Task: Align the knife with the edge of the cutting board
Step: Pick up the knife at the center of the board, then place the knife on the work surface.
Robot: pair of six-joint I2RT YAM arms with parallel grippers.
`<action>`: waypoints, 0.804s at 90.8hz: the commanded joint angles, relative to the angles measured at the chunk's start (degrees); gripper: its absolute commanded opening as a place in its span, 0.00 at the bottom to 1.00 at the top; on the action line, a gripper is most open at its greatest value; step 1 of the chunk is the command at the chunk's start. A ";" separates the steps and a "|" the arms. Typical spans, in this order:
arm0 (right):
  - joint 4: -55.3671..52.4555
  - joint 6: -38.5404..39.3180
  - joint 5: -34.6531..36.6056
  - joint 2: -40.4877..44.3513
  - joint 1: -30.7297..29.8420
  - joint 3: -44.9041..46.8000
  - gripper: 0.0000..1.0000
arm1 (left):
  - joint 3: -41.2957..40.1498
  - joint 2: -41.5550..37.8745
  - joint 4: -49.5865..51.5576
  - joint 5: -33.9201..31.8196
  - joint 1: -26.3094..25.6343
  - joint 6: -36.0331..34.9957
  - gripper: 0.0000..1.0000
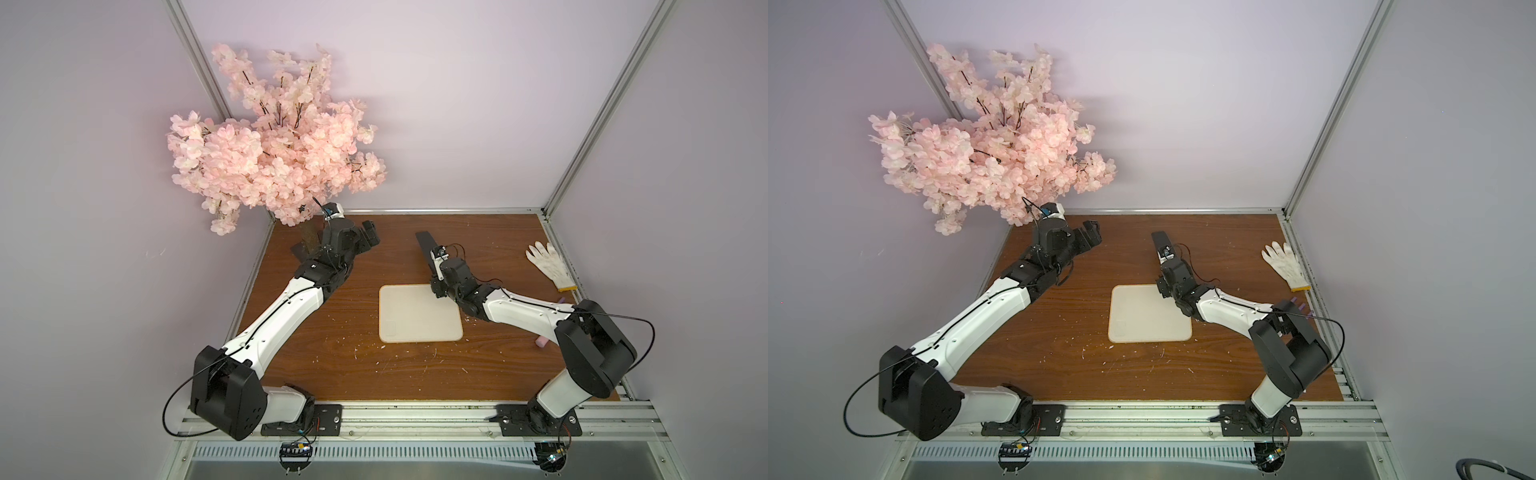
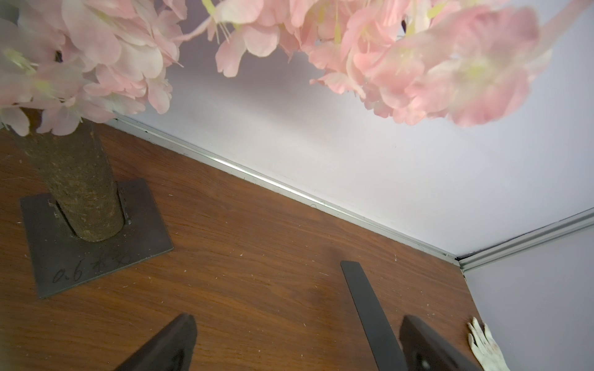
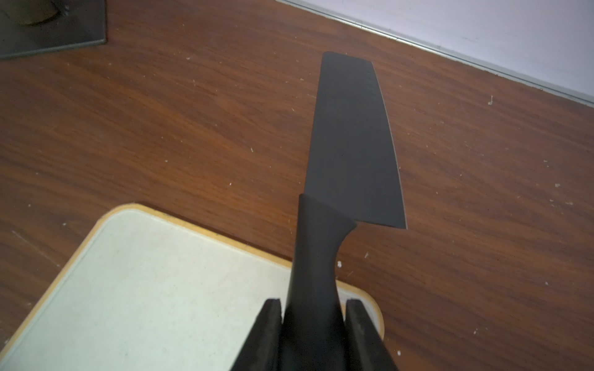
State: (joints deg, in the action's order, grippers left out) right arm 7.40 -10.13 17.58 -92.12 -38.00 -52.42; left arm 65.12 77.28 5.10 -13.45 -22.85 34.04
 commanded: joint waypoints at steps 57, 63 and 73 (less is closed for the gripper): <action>1.85 -10.90 11.70 12.79 -8.49 11.02 0.00 | 0.18 -1.43 -0.27 1.12 1.14 0.12 1.00; 0.75 -10.68 10.94 11.75 -7.81 10.09 0.06 | 0.14 -1.30 -0.27 1.15 1.14 -0.04 1.00; -2.55 -10.38 5.48 8.86 -4.96 7.30 0.30 | 0.21 -1.08 -0.36 1.23 1.14 -0.27 1.00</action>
State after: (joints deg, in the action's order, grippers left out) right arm 7.92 -19.70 26.39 -81.23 -45.28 -41.65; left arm 65.12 76.75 5.08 -12.95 -22.52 34.09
